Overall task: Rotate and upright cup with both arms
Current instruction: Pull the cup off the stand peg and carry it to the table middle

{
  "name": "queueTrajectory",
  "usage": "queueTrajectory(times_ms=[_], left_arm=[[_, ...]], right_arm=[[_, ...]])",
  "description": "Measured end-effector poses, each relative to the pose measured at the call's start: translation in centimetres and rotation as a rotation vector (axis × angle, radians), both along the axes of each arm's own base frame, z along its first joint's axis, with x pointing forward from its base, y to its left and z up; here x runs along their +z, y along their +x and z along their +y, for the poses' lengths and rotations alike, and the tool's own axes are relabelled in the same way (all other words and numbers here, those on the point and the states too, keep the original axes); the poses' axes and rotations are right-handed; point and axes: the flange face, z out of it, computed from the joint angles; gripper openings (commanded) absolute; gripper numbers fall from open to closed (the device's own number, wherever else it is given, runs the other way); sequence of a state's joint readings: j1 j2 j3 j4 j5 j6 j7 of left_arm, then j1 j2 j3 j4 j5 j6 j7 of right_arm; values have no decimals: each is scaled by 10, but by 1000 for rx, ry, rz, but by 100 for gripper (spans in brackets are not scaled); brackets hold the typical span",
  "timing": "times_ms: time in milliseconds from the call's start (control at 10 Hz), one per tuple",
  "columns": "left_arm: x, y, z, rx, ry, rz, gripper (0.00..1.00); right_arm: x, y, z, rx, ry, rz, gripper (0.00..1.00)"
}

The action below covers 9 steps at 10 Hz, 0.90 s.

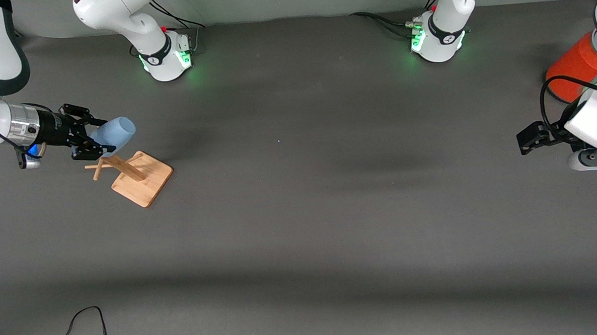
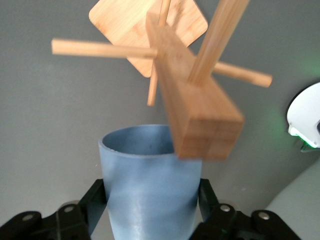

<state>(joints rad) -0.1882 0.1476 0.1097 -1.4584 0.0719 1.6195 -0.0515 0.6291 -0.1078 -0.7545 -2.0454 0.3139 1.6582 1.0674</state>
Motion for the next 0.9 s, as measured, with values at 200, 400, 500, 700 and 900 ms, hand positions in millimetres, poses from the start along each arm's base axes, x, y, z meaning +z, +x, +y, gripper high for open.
queueTrajectory(times_ms=[200,400,500,700,900], left_arm=[[0,0,0,0,-2,2,98],[0,0,1,-3,-2,5,0],[-1,-2,1,-11,-2,15,0],[-1,-3,-1,-16,-2,27,0],[0,-4,-1,-19,-2,30,94]], right_arm=[[23,2,13,-31,34,1,51],[47,4,54,-45,54,-6,51],[57,4,82,-48,51,-8,51],[70,2,152,-67,16,-36,51],[72,-11,244,-83,-18,-82,51]])
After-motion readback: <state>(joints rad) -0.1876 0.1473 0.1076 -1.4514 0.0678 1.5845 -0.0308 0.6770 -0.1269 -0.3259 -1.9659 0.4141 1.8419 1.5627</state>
